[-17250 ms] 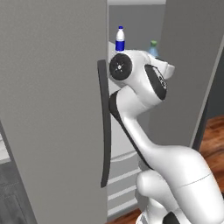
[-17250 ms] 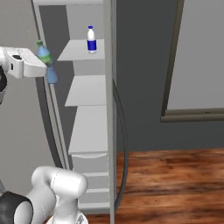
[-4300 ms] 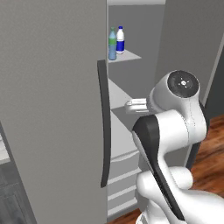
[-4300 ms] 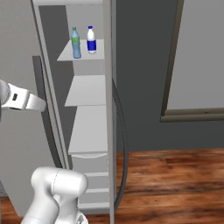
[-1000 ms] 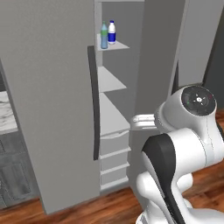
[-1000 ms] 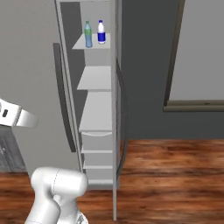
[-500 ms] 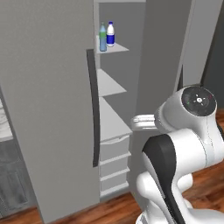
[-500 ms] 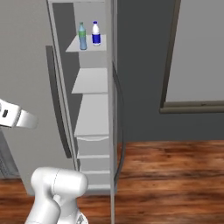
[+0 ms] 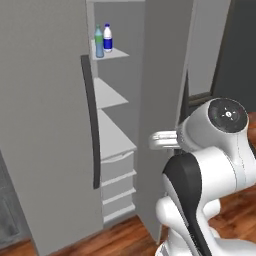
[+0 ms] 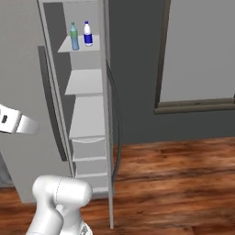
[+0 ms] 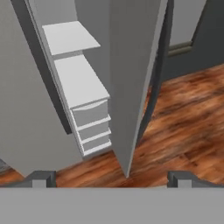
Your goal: Take the bottled waters from the counter and place them in the freezer to freeze. Close the freezer door after placing the bottles.
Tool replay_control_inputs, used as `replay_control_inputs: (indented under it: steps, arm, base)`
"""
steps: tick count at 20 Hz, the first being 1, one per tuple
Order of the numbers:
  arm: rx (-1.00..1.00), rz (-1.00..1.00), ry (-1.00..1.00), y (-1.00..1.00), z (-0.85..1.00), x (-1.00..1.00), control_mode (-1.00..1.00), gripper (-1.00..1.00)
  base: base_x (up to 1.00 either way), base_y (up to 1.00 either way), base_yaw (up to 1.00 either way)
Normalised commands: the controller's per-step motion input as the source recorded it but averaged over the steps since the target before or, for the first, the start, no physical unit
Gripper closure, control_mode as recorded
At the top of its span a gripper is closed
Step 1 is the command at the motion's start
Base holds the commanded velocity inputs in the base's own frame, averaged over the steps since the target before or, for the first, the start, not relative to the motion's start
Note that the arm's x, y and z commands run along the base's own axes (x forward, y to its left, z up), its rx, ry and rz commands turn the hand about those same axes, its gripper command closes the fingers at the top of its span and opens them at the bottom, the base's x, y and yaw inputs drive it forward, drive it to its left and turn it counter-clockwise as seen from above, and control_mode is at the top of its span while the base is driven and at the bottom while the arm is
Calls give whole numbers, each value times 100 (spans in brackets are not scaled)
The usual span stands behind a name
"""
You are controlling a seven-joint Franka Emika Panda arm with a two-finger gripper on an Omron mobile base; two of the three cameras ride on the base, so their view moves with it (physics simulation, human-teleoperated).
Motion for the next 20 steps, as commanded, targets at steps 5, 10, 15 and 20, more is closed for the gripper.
replay_control_inputs:
  steps: [5, 10, 15, 20]
  arm:
    - [0, 0, 0, 0, 0, 0, 100, -100]
    - [0, 0, 0, 0, 0, 0, 100, -100]
    - [0, 0, 0, 0, 0, 0, 100, -100]
    - [0, 0, 0, 0, 0, 0, 100, -100]
  base:
    - [-86, -24, -49]
    - [-6, -22, -2]
    - [-10, 63, 43]
    - [0, 1, 8]
